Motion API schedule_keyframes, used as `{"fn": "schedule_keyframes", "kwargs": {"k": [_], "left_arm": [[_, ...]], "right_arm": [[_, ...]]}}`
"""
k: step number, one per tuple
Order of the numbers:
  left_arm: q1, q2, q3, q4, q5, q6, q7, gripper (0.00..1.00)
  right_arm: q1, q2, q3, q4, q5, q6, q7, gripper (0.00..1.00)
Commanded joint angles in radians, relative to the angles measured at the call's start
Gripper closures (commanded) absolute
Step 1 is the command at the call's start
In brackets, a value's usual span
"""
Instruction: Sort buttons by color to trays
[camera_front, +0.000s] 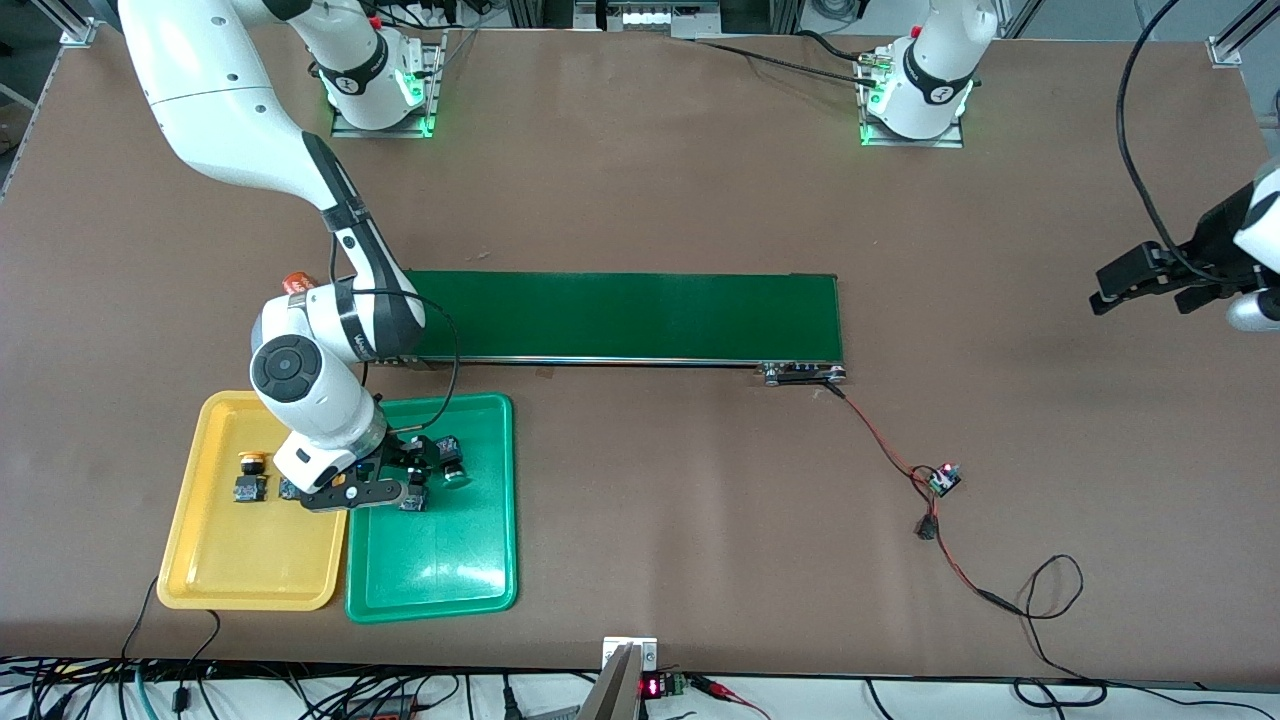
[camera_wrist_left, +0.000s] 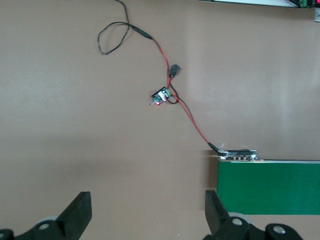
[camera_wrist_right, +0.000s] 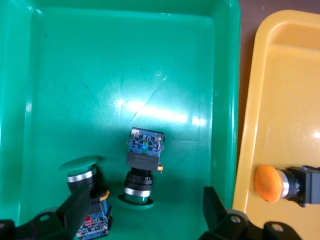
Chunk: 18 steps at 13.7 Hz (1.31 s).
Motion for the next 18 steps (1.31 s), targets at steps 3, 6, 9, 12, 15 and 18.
{"fn": "schedule_keyframes", "kwargs": {"k": [3,6,9,12,15,18], "left_arm": [[0.011,-0.034,-0.005,-0.030,0.024,-0.022,0.013,0.00],[0.011,-0.065,-0.006,-0.052,0.024,-0.041,0.013,0.00],[0.000,-0.062,-0.006,-0.041,0.024,-0.065,0.013,0.00],[0.000,-0.056,-0.006,-0.037,0.076,-0.064,0.010,0.00],[0.003,-0.062,-0.005,-0.037,0.076,-0.067,0.010,0.00],[0.002,-0.067,-0.008,-0.037,0.073,-0.081,-0.001,0.00]], "right_arm": [[-0.011,-0.153,0.001,-0.004,-0.007,-0.287,0.011,0.00],[-0.062,-0.305,0.001,-0.004,-0.004,-0.535,0.003,0.00],[-0.125,-0.437,0.001,-0.035,-0.004,-0.650,0.003,0.00],[-0.220,-0.543,0.014,-0.101,0.011,-0.655,0.001,0.00],[-0.286,-0.614,0.014,-0.106,0.064,-0.673,0.000,0.00],[-0.312,-0.664,0.014,-0.103,0.071,-0.683,-0.005,0.00]]}}
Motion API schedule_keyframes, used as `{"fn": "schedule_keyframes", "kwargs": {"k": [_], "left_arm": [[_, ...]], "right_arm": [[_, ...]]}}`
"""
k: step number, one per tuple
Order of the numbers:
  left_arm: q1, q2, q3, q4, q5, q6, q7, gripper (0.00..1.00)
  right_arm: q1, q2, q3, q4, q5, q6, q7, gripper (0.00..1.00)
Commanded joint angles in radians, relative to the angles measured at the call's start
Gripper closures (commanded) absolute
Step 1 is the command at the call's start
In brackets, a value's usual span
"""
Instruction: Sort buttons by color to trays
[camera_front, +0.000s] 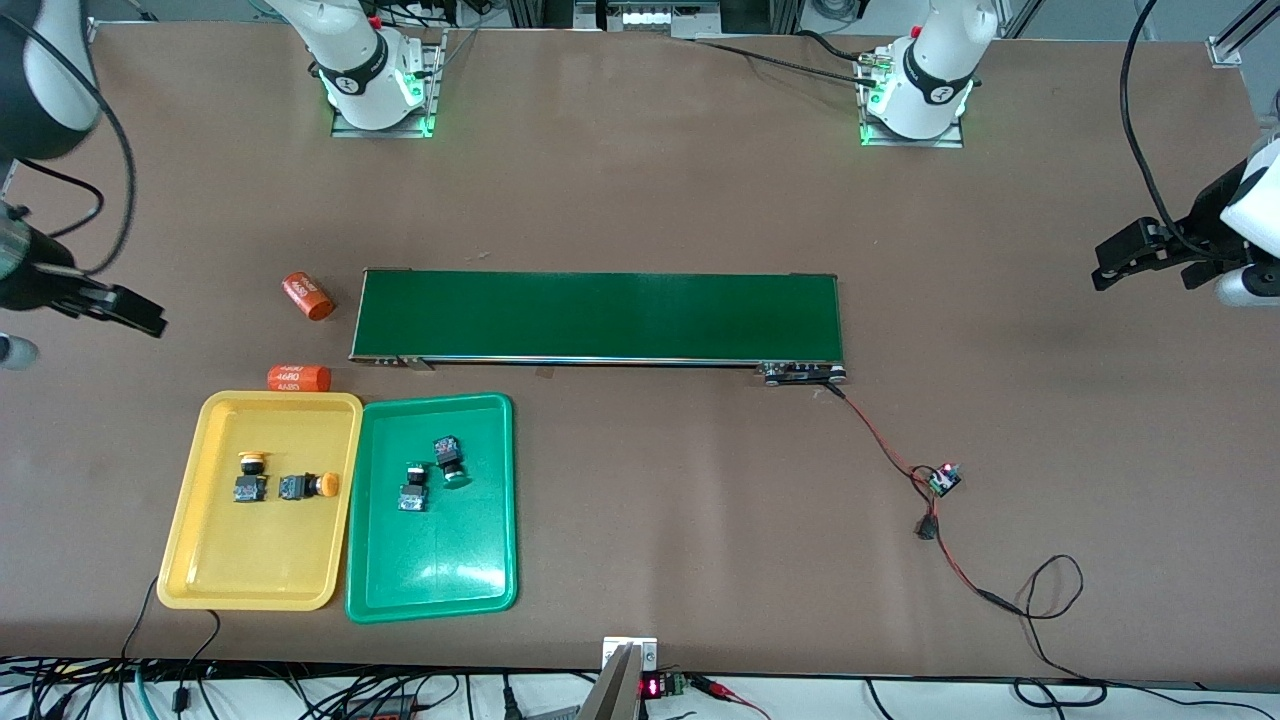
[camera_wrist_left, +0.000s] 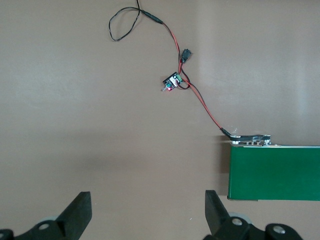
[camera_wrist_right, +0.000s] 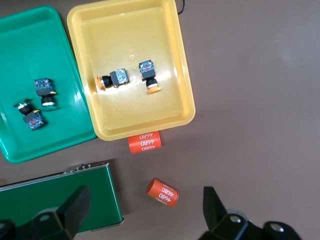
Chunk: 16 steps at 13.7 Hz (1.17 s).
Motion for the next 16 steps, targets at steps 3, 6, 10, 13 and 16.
{"fn": "schedule_keyframes", "kwargs": {"k": [3,6,10,13,16], "left_arm": [[0.000,-0.027,0.000,-0.012,0.010,-0.023,-0.002,0.00],[-0.001,-0.042,-0.002,-0.016,0.009,-0.046,-0.002,0.00],[-0.001,-0.042,-0.006,-0.016,0.009,-0.041,-0.001,0.00],[-0.001,-0.042,-0.006,-0.017,0.009,-0.041,-0.001,0.00],[0.000,-0.042,-0.006,-0.017,0.009,-0.041,0.001,0.00]], "right_arm": [[-0.052,-0.072,0.021,-0.030,0.027,-0.007,-0.005,0.00],[-0.051,-0.075,0.021,-0.030,0.039,-0.005,0.005,0.00],[-0.052,-0.065,0.014,-0.043,0.090,-0.004,0.000,0.00],[-0.064,-0.066,0.012,-0.046,0.087,-0.008,-0.150,0.00],[-0.066,-0.065,0.014,-0.046,0.087,-0.008,-0.168,0.00]]}}
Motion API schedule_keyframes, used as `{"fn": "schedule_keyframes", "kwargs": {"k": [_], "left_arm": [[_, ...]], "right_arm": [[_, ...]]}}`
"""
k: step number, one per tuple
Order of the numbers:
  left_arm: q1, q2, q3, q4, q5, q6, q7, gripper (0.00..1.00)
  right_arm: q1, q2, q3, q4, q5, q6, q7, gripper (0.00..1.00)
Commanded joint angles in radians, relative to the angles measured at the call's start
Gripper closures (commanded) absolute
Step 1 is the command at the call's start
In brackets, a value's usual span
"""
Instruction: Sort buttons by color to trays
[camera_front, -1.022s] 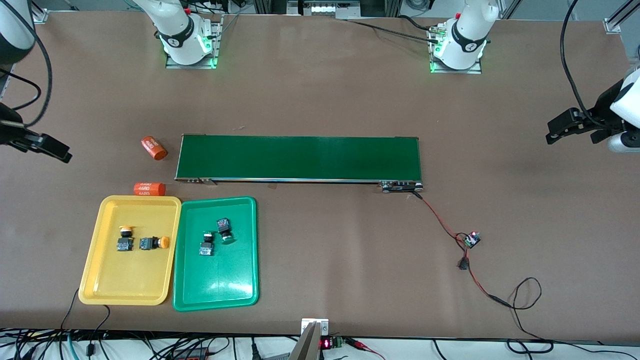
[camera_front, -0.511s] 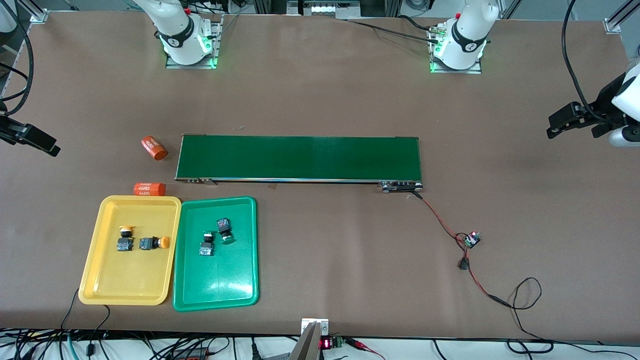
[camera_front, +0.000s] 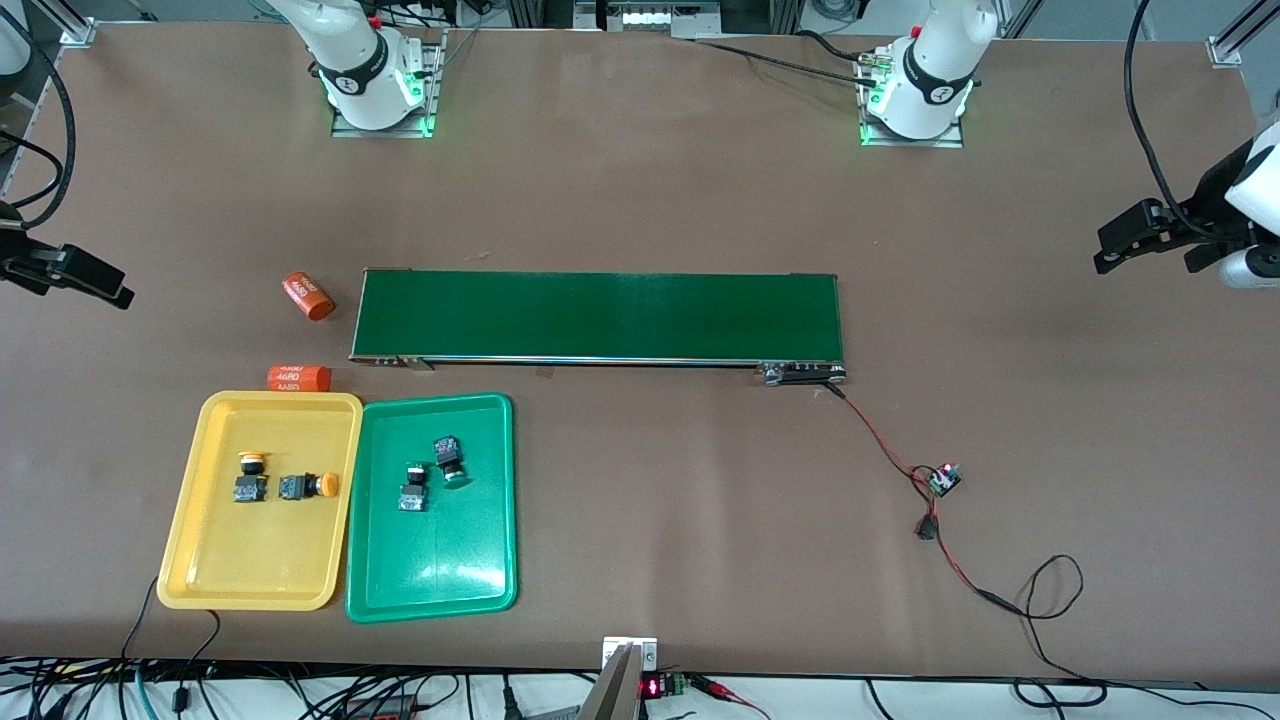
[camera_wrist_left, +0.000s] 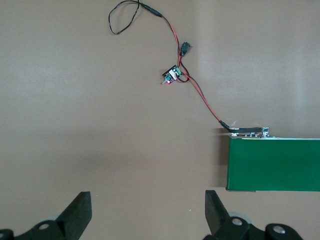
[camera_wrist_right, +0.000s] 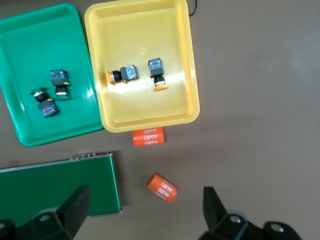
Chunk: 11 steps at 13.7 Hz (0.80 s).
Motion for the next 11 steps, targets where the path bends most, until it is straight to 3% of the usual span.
{"fn": "schedule_keyframes", "kwargs": {"k": [1,11], "left_arm": [[0.001,-0.019,-0.004,-0.017,0.009,-0.004,0.001,0.00],[0.005,-0.019,-0.004,-0.015,0.009,-0.004,0.001,0.00]], "right_arm": [[-0.014,-0.014,0.009,-0.011,0.017,-0.005,-0.031,0.00],[-0.005,-0.005,0.009,-0.011,0.016,-0.005,-0.031,0.00]]}}
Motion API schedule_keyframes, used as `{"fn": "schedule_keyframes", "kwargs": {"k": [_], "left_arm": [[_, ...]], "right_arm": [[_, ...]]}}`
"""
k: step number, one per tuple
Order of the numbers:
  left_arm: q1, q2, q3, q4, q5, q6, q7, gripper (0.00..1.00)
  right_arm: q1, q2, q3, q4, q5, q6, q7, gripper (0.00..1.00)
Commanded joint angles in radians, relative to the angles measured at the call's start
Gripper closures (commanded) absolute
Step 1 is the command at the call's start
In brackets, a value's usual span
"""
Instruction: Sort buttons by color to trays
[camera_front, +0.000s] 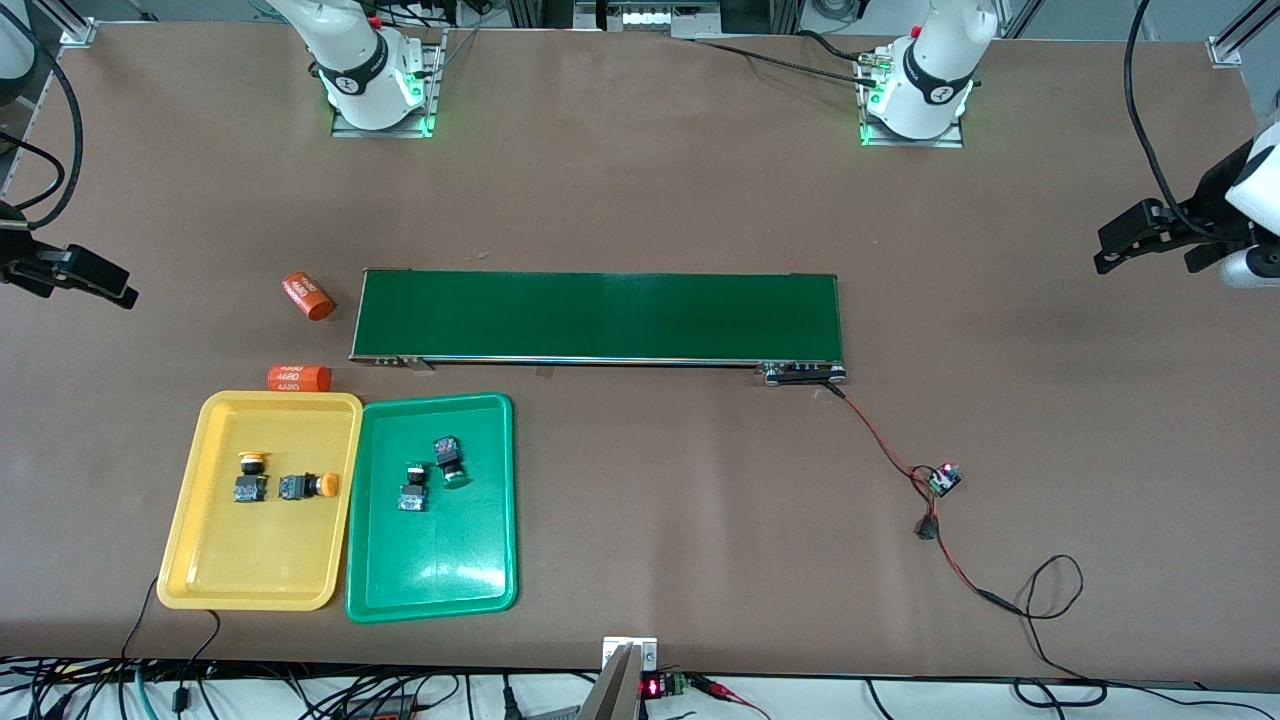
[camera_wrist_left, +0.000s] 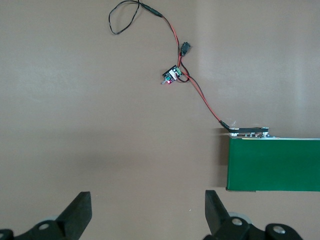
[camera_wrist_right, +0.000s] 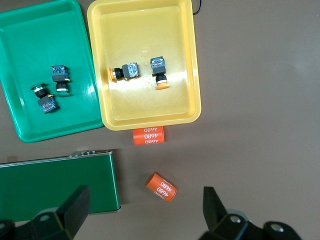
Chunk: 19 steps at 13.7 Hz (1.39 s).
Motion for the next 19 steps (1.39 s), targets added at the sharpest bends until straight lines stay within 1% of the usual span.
{"fn": "schedule_keyframes", "kwargs": {"k": [1,4,13,16,19], "left_arm": [[0.005,-0.019,-0.004,-0.015,0.009,-0.003,0.001,0.00],[0.005,-0.019,-0.004,-0.014,0.009,-0.001,0.001,0.00],[0.006,-0.016,-0.004,-0.011,0.010,0.005,0.003,0.00],[0.006,-0.016,-0.004,-0.011,0.010,0.005,0.001,0.00],[0.005,-0.015,-0.004,-0.008,0.007,0.006,0.001,0.00]], "right_arm": [[-0.005,-0.008,0.006,-0.009,0.017,0.000,-0.013,0.00],[-0.002,0.022,0.006,-0.012,0.018,0.035,-0.013,0.00],[-0.002,0.022,0.006,0.008,0.008,0.031,-0.022,0.00],[0.001,0.017,0.006,0.019,0.002,0.011,-0.022,0.00],[0.009,0.014,0.001,0.040,0.006,-0.044,-0.019,0.00]]}}
